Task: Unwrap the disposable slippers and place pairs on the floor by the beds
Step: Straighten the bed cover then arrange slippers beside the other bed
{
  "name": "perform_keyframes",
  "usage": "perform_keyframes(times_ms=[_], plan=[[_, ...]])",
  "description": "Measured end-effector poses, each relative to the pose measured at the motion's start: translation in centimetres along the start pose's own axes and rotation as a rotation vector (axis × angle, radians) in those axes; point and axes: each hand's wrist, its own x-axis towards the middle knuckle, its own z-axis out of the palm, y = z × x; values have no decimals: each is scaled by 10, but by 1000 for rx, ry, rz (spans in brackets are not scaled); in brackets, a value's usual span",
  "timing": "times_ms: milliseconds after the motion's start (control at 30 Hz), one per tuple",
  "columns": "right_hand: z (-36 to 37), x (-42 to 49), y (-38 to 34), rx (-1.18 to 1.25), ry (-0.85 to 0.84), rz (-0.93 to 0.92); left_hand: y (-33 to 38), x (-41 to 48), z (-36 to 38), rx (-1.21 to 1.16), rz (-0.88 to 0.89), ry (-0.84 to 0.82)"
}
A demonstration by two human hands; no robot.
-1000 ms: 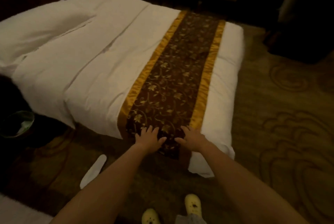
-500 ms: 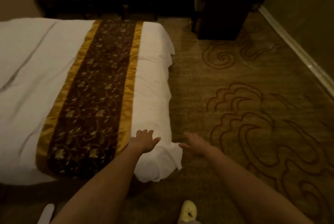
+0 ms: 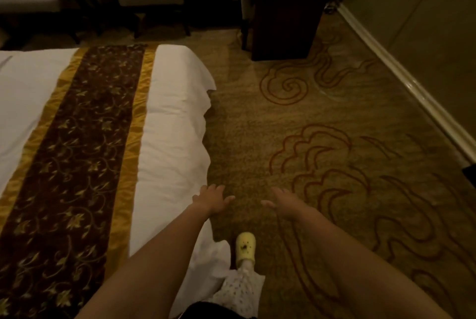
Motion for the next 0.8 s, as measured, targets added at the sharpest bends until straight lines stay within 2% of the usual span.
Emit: perform_keyframes(times_ms=[233,500,800], plan=[[-110,104,1,-63,0,-26,30,125,-88,-27,6,-39],[-240,211,-16,-72,-3,-81,53,250,-200,16,11,-1],[-391,388,-24,-162,-35,-156,85,413,-323,-79,-84,31]])
